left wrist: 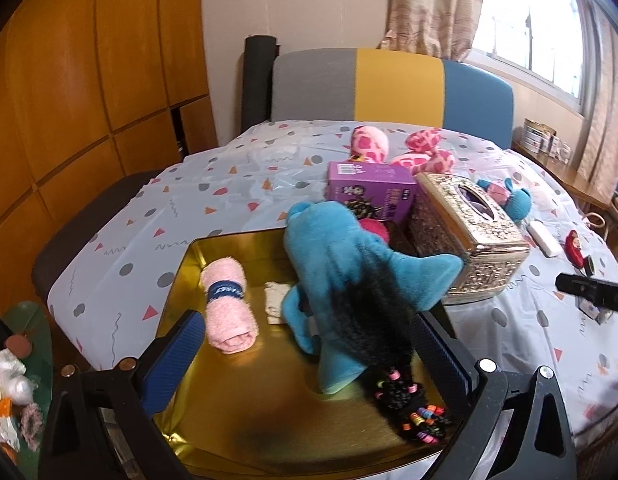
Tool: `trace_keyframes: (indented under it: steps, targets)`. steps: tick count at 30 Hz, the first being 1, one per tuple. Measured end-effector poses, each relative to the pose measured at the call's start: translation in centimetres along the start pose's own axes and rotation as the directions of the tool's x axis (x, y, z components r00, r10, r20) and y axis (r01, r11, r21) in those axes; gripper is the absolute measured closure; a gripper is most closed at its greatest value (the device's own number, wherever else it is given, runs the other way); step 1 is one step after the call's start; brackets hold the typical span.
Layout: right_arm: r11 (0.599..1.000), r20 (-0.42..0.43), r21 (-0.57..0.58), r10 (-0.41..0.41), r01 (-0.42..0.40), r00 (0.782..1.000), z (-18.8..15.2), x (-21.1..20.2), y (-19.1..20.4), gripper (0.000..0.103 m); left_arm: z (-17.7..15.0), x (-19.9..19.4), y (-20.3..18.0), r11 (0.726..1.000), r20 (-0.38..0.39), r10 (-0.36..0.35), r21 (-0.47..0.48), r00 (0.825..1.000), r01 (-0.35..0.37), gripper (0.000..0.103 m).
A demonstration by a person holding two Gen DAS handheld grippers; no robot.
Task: Organize soft objects
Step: 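Grasp the small blue-and-pink plush with left while right reaches toward the tissue pack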
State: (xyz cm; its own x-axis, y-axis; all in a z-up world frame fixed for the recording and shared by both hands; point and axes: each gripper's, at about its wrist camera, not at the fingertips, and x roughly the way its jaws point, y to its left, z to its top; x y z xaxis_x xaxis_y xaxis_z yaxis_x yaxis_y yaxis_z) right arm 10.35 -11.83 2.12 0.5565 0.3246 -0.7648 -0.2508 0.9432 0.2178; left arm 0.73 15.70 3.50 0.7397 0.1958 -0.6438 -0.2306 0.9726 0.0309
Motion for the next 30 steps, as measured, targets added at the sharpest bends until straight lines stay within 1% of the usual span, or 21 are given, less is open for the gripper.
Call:
trace_keyframes:
  steps: [5, 8, 12, 14, 16, 17, 18, 20, 21, 22, 23, 25, 26, 27, 28, 30]
  targets:
    - [0.996, 0.025, 0.067, -0.065, 0.063, 0.998, 0.7, -1.1, -4.1, 0.062, 0.5, -0.2, -2.0, 0.998, 0.01, -0.028, 0.049, 1.0, 0.028, 0.0]
    - [0.987, 0.041, 0.113, -0.121, 0.115, 0.992, 1.1, -1.9, -6.9, 0.062, 0.8, -0.3, -3.3, 0.996, 0.014, -0.046, 0.082, 0.999, 0.044, 0.0]
    - [0.964, 0.061, 0.194, -0.198, 0.183, 0.978, 1.6, -3.1, -11.2, 0.062, 1.3, -0.3, -5.0, 0.991, 0.02, -0.072, 0.119, 0.997, 0.069, 0.0]
    - [0.945, 0.072, 0.243, -0.244, 0.22, 0.967, 1.8, -3.7, -13.4, 0.062, 1.8, -0.3, -6.0, 0.988, 0.025, -0.087, 0.132, 0.996, 0.083, 0.0]
    - [0.917, 0.081, 0.297, -0.302, 0.266, 0.95, 1.8, -4.1, -15.8, 0.062, 2.2, -0.3, -6.9, 0.984, 0.025, -0.116, 0.14, 0.993, 0.111, 0.0]
    - [0.897, 0.082, 0.332, -0.334, 0.29, 0.939, 1.7, -4.4, -17.2, 0.062, 2.3, -0.4, -7.4, 0.981, 0.024, -0.132, 0.148, 0.991, 0.127, 0.0]
    - [0.884, 0.082, 0.356, -0.353, 0.304, 0.932, 1.6, -4.5, -18.2, 0.062, 2.5, -0.4, -8.1, 0.977, 0.026, -0.149, 0.157, 0.989, 0.143, 0.0]
    - [0.844, 0.083, 0.425, -0.397, 0.329, 0.914, 1.1, -4.9, -20.6, 0.062, 2.8, -0.6, -9.4, 0.97, 0.03, -0.177, 0.175, 0.984, 0.169, 0.0]
    - [0.823, 0.081, 0.457, -0.417, 0.338, 0.905, 0.8, -5.1, -21.6, 0.062, 3.1, -0.6, -10.2, 0.963, 0.028, -0.204, 0.184, 0.979, 0.195, 0.0]
    - [0.789, 0.07, 0.52, -0.42, 0.326, 0.905, 0.1, -5.3, -23.2, 0.062, 3.4, -0.5, -10.8, 0.959, 0.025, -0.22, 0.187, 0.975, 0.212, 0.0]
    - [0.774, 0.074, 0.558, -0.408, 0.301, 0.91, -0.2, -5.4, -24.0, 0.062, 3.7, -0.5, -11.5, 0.954, 0.02, -0.238, 0.191, 0.971, 0.23, 0.0]
    - [0.712, 0.083, 0.656, -0.398, 0.251, 0.914, -1.5, -5.7, -26.1, 0.062, 4.4, -0.5, -13.3, 0.94, 0.008, -0.281, 0.205, 0.96, 0.274, 0.0]
    - [0.685, 0.081, 0.693, -0.381, 0.222, 0.921, -2.1, -5.7, -27.0, 0.062, 4.7, -0.3, -14.1, 0.933, -0.001, -0.297, 0.215, 0.955, 0.29, 0.0]
    - [0.673, 0.08, 0.709, -0.373, 0.21, 0.924, -2.3, -5.6, -27.2, 0.062, 5.1, -0.2, -15.2, 0.925, -0.013, -0.312, 0.226, 0.95, 0.307, 0.0]
    - [0.664, 0.102, 0.723, -0.374, 0.189, 0.922, -2.5, -6.0, -27.6, 0.062, 5.4, -0.1, -16.4, 0.912, -0.025, -0.336, 0.239, 0.941, 0.332, 0.0]
    - [0.669, 0.129, 0.722, -0.385, 0.18, 0.914, -2.5, -6.6, -27.4, 0.061, 5.9, 0.1, -18.6, 0.896, -0.032, -0.364, 0.263, 0.931, 0.359, 0.0]
